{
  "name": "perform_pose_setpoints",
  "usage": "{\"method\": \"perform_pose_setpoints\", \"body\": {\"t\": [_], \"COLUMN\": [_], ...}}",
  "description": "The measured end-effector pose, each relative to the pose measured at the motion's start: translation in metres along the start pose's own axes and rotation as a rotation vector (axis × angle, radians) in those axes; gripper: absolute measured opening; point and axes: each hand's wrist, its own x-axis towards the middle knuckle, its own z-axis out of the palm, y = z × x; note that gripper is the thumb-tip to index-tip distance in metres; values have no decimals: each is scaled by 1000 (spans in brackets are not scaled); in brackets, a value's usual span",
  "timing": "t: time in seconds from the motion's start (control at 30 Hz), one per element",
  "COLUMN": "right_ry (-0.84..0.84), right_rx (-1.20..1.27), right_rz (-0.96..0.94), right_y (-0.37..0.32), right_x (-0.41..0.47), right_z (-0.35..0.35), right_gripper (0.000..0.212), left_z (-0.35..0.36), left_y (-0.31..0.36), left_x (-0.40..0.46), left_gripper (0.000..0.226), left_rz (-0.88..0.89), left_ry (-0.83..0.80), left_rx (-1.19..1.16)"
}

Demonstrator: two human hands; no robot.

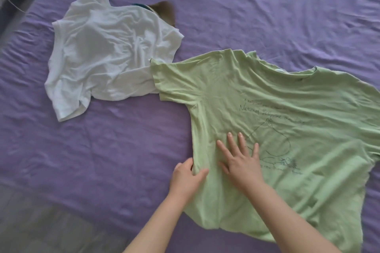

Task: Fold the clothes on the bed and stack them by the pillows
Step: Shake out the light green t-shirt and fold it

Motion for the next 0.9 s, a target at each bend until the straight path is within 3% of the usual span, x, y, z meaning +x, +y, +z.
{"method": "perform_pose_setpoints", "body": {"t": [0.07,0.2,0.27,0.47,0.63,0.7,0.77,0.83,0.9], "right_ry": [-12,-37,-29,56,201,188,169,119,65], "right_rx": [35,88,111,142,185,147,119,82,61], "right_rz": [-1,8,17,7,82,115,108,96,99], "right_y": [-4,-3,-1,-2,3,11,16,16,14], "right_x": [-15,-68,-97,-141,-162,-170,-177,-182,-186], "right_z": [-1,18,31,44,44,50,60,70,81], "right_gripper": [62,63,62,59,57,58,59,61,62], "left_z": [-2,-9,-13,-25,-28,-32,-32,-28,-27], "left_y": [-11,-31,-41,-71,-72,-69,-71,-77,-80], "left_x": [-17,-56,-76,-114,-120,-109,-94,-88,-91], "left_gripper": [41,39,36,21,10,7,8,23,40], "left_rz": [-10,33,73,172,192,126,-7,-152,-292], "left_ry": [-101,-265,-271,-88,149,306,332,200,-7], "left_rx": [38,-349,-317,174,-228,-262,-217,-183,-334]}}
